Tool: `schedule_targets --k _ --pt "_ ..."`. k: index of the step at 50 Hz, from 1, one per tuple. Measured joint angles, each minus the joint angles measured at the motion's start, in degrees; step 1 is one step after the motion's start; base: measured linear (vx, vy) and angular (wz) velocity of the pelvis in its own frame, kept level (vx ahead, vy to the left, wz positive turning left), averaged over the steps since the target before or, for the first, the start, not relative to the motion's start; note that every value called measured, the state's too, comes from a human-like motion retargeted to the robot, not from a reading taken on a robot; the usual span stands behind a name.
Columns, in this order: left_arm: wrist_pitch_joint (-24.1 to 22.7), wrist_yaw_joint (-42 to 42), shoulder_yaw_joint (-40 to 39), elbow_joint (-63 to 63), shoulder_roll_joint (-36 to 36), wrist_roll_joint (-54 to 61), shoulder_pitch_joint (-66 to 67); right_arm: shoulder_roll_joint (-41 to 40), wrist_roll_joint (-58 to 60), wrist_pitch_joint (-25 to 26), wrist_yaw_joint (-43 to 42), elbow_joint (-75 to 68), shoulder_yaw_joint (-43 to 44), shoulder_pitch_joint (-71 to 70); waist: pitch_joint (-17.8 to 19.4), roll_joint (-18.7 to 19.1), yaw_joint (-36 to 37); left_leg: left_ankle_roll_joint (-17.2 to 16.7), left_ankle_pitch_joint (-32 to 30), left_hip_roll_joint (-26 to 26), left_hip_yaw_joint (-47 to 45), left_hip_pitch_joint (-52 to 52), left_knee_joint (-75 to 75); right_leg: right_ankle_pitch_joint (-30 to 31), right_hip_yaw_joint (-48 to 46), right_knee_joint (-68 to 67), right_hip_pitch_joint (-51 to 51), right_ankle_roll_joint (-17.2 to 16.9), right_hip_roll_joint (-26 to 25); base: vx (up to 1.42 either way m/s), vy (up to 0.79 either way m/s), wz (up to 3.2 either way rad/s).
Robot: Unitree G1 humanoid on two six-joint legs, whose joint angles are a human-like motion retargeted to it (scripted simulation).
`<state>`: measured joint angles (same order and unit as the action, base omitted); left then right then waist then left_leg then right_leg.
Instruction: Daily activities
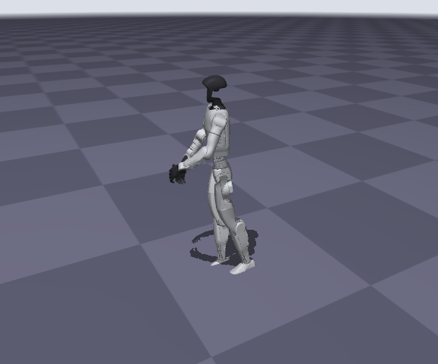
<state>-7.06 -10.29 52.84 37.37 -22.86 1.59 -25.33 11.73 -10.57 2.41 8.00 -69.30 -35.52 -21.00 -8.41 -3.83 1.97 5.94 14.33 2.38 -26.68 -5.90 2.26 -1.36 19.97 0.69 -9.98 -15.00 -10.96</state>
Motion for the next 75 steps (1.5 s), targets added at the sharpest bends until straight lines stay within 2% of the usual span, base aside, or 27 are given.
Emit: schedule_targets --k 8,20,31,47,60,70,75 --pt "-0.59 -3.12 3.34 2.71 2.03 -1.55 -3.35 0.15 0.89 -0.1 3.63 4.16 -3.0 1.21 -0.85 0.66 -1.04 -0.3 0.16 -0.58 -1.11 0.1 -0.49 2.06 1.45 2.63 1.0 0.0 -0.77 0.02 -0.03 -0.21" --pt "1.62 -8.76 1.41 13.39 1.88 -9.18 5.23 -0.24 5.08 0.93 8.36 4.54 -2.17 2.35 -1.84 -0.13 -2.07 0.05 -1.06 -0.16 -2.99 -1.0 0.37 1.97 3.68 2.61 1.42 0.0 -1.23 0.01 0.0 -0.1" --pt "2.18 -6.98 -3.21 20.55 2.63 -12.14 10.76 -0.52 6.14 0.27 8.0 4.87 -0.79 2.85 -2.37 -0.5 -2.64 0.6 -1.37 0.16 -4.27 -1.53 0.57 1.37 4.67 1.65 1.36 0.0 -1.46 0.0 0.0 0.0" --pt "0.55 -2.93 -5.06 21.66 1.91 -17.69 11.72 -0.91 10.27 -1.64 4.47 3.57 -1.02 2.1 -2.55 -0.79 -3.17 0.97 -1.0 0.15 -5.19 -1.57 -0.85 1.24 4.87 0.96 1.62 0.0 -1.53 0.0 0.0 0.0" --pt "-0.61 -2.61 1.14 27.29 -0.66 -30.07 10.05 1.73 16.67 -4.2 2.48 7.51 -6.46 2.16 -3.47 -2.03 -5.48 0.53 -0.43 0.03 -6.36 -1.17 -2.34 1.52 5.18 1.62 2.08 0.0 -1.21 0.0 0.0 0.0" --pt "-1.03 -2.29 9.8 26.4 2.16 -36.46 -5.55 -1.2 16.47 -4.38 6.38 17.99 -17.71 -4.64 -5.12 -2.15 -7.74 0.72 -0.34 -0.39 -8.14 1.08 -3.09 3.67 6.38 2.8 0.58 0.0 -1.39 0.0 0.0 0.0" --pt "-3.57 -4.65 12.86 20.6 1.93 -38.41 -10.06 -0.6 12.35 -4.86 10.0 23.37 -17.97 -2.33 -4.89 -2.01 -8.94 0.98 -0.31 -1.01 -8.73 2.3 -3.34 4.89 6.28 2.81 -0.52 0.0 -2.09 0.0 0.0 0.0"
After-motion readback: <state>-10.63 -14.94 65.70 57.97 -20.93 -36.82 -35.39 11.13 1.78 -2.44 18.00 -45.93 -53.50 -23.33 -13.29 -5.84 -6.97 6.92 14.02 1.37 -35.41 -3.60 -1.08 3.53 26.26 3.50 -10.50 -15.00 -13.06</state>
